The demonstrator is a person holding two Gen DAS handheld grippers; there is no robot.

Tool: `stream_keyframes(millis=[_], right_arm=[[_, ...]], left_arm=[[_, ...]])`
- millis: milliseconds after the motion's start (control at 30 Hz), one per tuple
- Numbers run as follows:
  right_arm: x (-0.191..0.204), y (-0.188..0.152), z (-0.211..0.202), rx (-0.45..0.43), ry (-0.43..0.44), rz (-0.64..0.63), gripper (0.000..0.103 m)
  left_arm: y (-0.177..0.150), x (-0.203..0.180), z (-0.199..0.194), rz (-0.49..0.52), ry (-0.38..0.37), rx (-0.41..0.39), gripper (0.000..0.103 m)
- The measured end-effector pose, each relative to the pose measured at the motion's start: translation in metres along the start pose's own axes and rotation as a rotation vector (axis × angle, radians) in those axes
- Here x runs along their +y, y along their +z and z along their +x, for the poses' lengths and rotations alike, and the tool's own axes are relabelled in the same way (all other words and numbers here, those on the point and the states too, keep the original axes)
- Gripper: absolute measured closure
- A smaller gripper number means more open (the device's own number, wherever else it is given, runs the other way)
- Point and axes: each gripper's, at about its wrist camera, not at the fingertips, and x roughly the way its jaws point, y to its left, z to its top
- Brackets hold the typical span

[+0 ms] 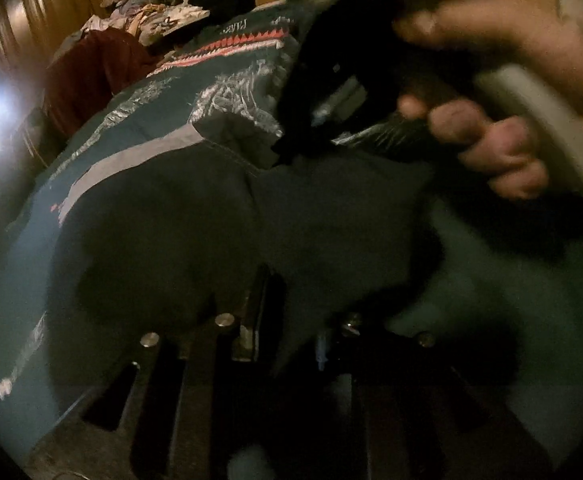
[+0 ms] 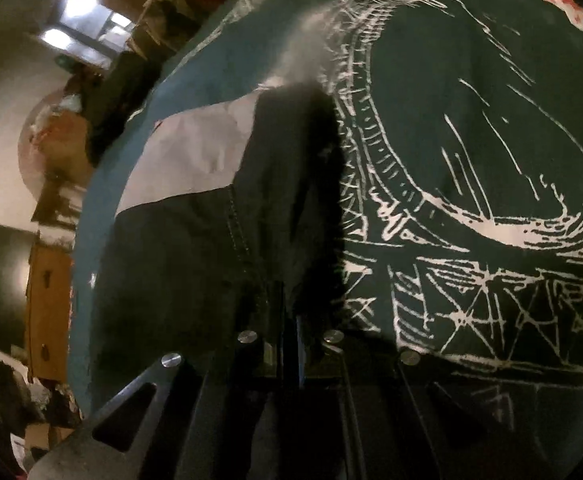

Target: Fold large clothes

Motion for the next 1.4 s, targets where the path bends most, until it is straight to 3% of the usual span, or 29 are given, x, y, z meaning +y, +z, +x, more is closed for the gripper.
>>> stream_keyframes(millis=[100,167,267,367,467,600,667,767,800,833,867,933,1033,1133,1200,1267,1400], right_arm=[[0.000,-0.007,-0.012,0.022,0.042,0.019,0.081],[0.000,-0.017,-0.023,0.023,0.072,0.029,0.068],[0.008,-0.039,-0.039,0.020,0.086,0.010,0.062],[0.016,-0.065,-0.050,0.012,0.093,-0.004,0.053],[0.021,-0.085,-0.058,-0.006,0.038,-0.045,0.052],[0.012,-0.107,-0.067,-0.041,0.044,-0.012,0.052],[0.009,-0.115,-0.069,-0.061,0.061,0.016,0.046],[0.010,-0.117,-0.055,-0.040,0.057,0.020,0.045],[0.013,-0.114,-0.048,-0.033,0.045,0.010,0.045],[0.017,-0.112,-0.044,-0.030,0.029,-0.009,0.057],[0.021,-0.109,-0.041,-0.034,-0.004,-0.042,0.087],[0.023,-0.101,-0.048,-0.056,-0.004,-0.060,0.093],[0.018,-0.091,-0.069,-0.108,-0.020,-0.089,0.094],[-0.007,-0.095,-0.051,-0.043,-0.035,-0.052,0.095],[-0.015,-0.103,-0.037,-0.010,-0.034,-0.033,0.094],[-0.009,-0.107,-0.043,-0.029,-0.034,-0.045,0.094],[0.007,-0.106,-0.055,-0.070,-0.026,-0.081,0.094]], left_arm=[[-0.029,0.010,-0.054,-0.040,0.017,-0.078,0.076],[-0.048,0.013,-0.083,-0.089,0.052,-0.109,0.071],[-0.083,0.026,-0.115,-0.142,0.174,-0.145,0.054],[-0.103,0.046,-0.107,-0.178,0.225,-0.098,0.047],[-0.109,0.053,-0.082,-0.158,0.252,-0.035,0.047],[-0.088,0.063,-0.057,-0.147,0.241,-0.042,0.047],[-0.085,0.060,-0.052,-0.129,0.244,-0.042,0.047],[-0.082,0.057,-0.034,-0.095,0.253,-0.014,0.046],[-0.082,0.062,-0.029,-0.094,0.259,-0.003,0.053],[-0.080,0.065,-0.028,-0.094,0.269,0.004,0.057],[-0.077,0.068,-0.033,-0.089,0.273,-0.001,0.064],[-0.078,0.061,-0.044,-0.020,0.350,-0.026,0.074],[-0.096,0.050,-0.022,0.087,0.343,0.056,0.075],[-0.106,0.037,-0.014,0.163,0.387,0.054,0.079],[-0.100,0.045,-0.030,0.095,0.341,0.048,0.080],[-0.095,0.054,-0.066,0.003,0.312,-0.017,0.079],[-0.071,0.055,-0.114,-0.057,0.348,-0.168,0.077]])
